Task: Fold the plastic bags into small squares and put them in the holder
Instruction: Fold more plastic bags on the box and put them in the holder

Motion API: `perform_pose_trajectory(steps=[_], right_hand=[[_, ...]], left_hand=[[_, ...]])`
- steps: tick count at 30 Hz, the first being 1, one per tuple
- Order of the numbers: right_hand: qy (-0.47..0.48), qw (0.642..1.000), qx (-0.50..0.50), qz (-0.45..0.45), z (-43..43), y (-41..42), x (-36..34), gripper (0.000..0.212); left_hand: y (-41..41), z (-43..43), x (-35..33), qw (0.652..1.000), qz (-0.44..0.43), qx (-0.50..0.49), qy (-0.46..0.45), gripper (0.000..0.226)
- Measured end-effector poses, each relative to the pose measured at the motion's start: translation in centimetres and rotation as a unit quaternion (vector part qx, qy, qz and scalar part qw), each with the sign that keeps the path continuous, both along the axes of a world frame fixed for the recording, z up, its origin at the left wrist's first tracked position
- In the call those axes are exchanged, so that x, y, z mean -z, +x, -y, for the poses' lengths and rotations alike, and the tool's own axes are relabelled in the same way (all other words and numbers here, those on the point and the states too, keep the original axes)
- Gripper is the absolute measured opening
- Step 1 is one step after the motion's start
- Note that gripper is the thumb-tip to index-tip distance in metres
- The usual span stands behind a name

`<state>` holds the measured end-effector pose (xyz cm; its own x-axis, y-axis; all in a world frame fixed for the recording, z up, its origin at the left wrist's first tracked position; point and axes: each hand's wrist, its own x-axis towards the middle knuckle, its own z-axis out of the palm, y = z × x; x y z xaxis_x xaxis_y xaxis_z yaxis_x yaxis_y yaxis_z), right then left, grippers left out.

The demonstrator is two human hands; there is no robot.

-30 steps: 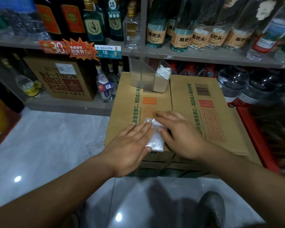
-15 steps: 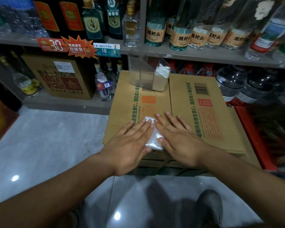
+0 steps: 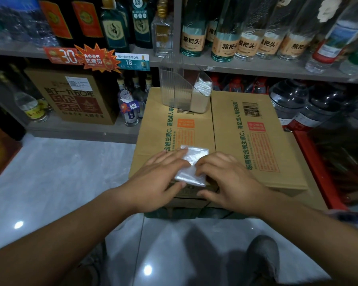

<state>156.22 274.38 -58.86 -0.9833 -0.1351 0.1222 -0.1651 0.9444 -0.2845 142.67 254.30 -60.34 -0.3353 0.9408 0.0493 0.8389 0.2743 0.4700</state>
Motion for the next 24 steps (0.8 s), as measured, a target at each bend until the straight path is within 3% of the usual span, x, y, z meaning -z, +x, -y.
perform_pose_trajectory(steps=[8, 11, 16, 20, 24], right_hand=[[-0.046, 0.998, 0.053, -0.009, 0.9, -0.4, -0.9, 0.017], [-0.062, 0.995, 0.084, 0.002, 1.0, -1.1, -1.9, 0.008], [-0.140, 0.979, 0.145, 0.022, 0.2, -3.0, -2.8, 0.010], [-0.187, 0.953, 0.237, 0.010, -0.5, -4.7, -2.1, 0.015], [-0.179, 0.950, 0.256, 0.021, -0.8, -5.1, -2.1, 0.019]], left_hand=[[-0.4, -0.3, -0.9, 0.992, -0.028, -0.041, 0.113, 0.030], [-0.3, -0.8, -0.9, 0.988, 0.022, -0.086, 0.123, 0.022], [-0.4, -2.4, -1.4, 0.954, 0.188, -0.194, 0.130, 0.015], [-0.4, -3.8, -1.8, 0.946, 0.204, -0.215, 0.129, 0.011], [-1.2, -4.4, -1.4, 0.953, 0.184, -0.225, 0.087, 0.016]])
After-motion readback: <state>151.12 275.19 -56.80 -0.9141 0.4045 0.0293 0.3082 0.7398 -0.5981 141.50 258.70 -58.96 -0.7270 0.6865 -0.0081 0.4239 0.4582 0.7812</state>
